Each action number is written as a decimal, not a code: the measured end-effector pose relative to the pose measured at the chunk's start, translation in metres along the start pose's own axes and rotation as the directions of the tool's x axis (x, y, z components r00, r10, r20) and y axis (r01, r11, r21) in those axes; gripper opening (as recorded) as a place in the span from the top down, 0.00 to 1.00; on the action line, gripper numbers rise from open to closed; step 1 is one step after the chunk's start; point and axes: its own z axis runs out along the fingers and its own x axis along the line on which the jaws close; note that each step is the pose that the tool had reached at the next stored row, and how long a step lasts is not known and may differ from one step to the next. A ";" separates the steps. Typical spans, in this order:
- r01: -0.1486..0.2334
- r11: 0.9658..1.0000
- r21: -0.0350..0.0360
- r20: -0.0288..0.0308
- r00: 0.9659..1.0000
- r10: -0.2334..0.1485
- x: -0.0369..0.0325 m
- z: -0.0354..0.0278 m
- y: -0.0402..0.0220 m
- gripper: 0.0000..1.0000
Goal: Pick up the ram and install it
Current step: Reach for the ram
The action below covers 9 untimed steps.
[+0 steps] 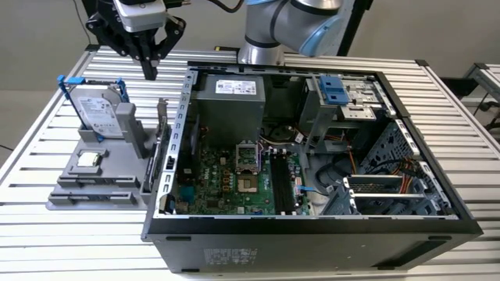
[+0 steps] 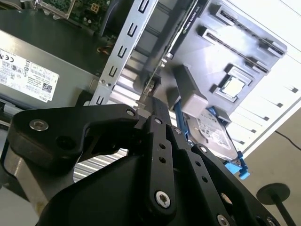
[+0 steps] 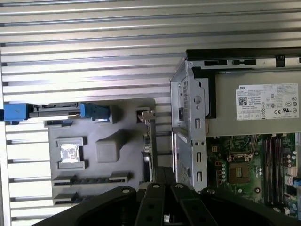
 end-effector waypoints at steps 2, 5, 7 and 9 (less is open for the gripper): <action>0.000 1.000 0.000 0.000 1.000 0.000 0.0021 -0.0001 -0.0002 1.00; 0.000 1.000 0.000 0.000 1.000 0.000 0.0058 -0.0002 -0.0004 1.00; 0.000 1.000 0.000 0.000 1.000 0.000 0.0085 -0.0002 -0.0006 1.00; 0.000 1.000 0.000 0.000 1.000 0.000 0.0112 -0.0002 -0.0008 1.00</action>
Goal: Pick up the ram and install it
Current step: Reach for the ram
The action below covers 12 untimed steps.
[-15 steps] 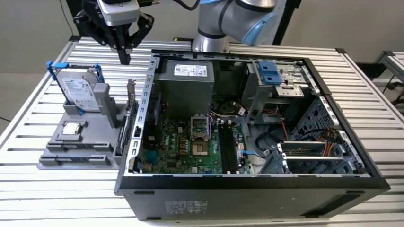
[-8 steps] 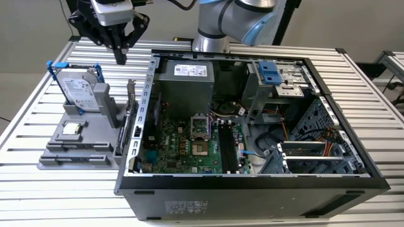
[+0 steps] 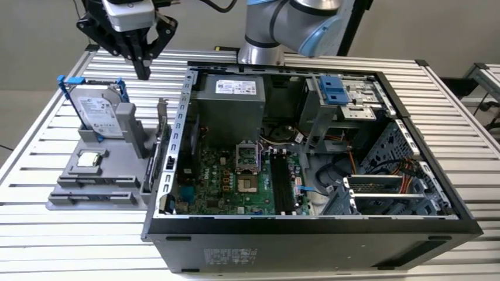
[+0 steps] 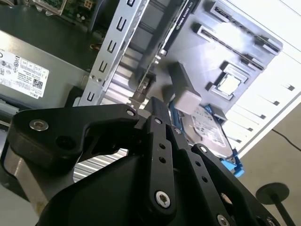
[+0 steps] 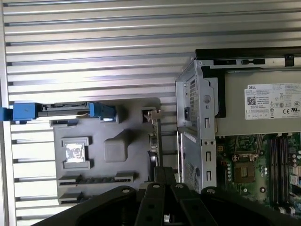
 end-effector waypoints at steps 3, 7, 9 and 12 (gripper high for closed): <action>0.000 1.000 0.000 0.000 1.000 0.000 0.0036 -0.0001 -0.0003 1.00; 0.000 1.000 0.000 0.000 1.000 0.000 0.0079 -0.0002 -0.0006 1.00; 0.000 1.000 0.000 0.000 1.000 0.000 0.0100 -0.0002 -0.0007 1.00; 0.000 1.000 0.000 0.000 1.000 0.000 0.0145 -0.0003 -0.0010 1.00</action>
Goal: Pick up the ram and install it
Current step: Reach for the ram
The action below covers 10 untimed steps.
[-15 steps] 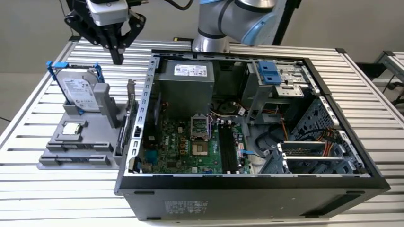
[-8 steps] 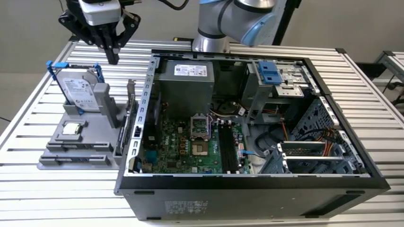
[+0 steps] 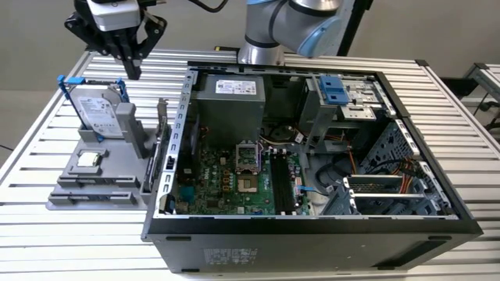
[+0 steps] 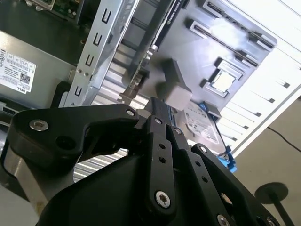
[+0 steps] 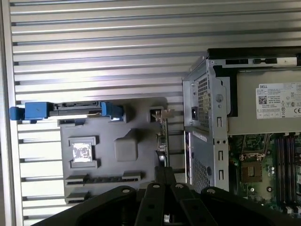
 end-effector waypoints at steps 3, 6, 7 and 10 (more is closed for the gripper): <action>0.000 1.000 0.000 0.000 1.000 0.000 0.0063 -0.0001 -0.0004 1.00; 0.000 1.000 0.000 0.000 1.000 0.000 0.0124 -0.0003 -0.0009 1.00; 0.000 1.000 0.000 0.000 1.000 0.000 0.0143 -0.0003 -0.0010 1.00; 0.000 1.000 0.000 0.000 1.000 0.000 0.0200 -0.0004 -0.0014 1.00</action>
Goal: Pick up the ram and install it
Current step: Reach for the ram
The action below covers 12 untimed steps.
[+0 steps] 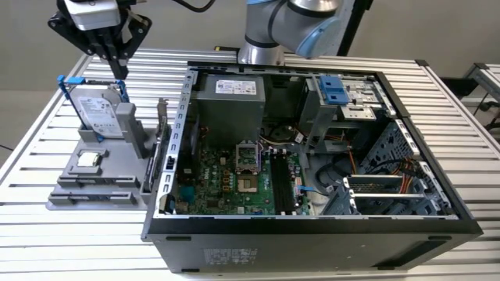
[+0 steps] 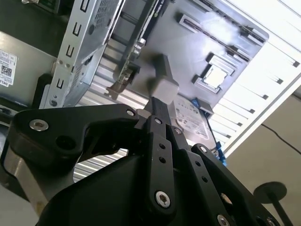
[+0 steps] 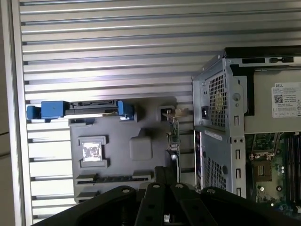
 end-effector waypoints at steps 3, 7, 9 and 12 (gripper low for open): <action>0.000 1.000 0.000 0.000 1.000 0.000 0.0061 -0.0002 -0.0004 1.00; 0.000 1.000 0.000 -0.001 1.000 0.000 0.0135 -0.0003 -0.0009 1.00; 0.000 1.000 0.000 -0.002 1.000 0.000 0.0167 -0.0004 -0.0012 1.00; 0.000 1.000 0.000 -0.004 1.000 0.000 0.0214 -0.0005 -0.0015 1.00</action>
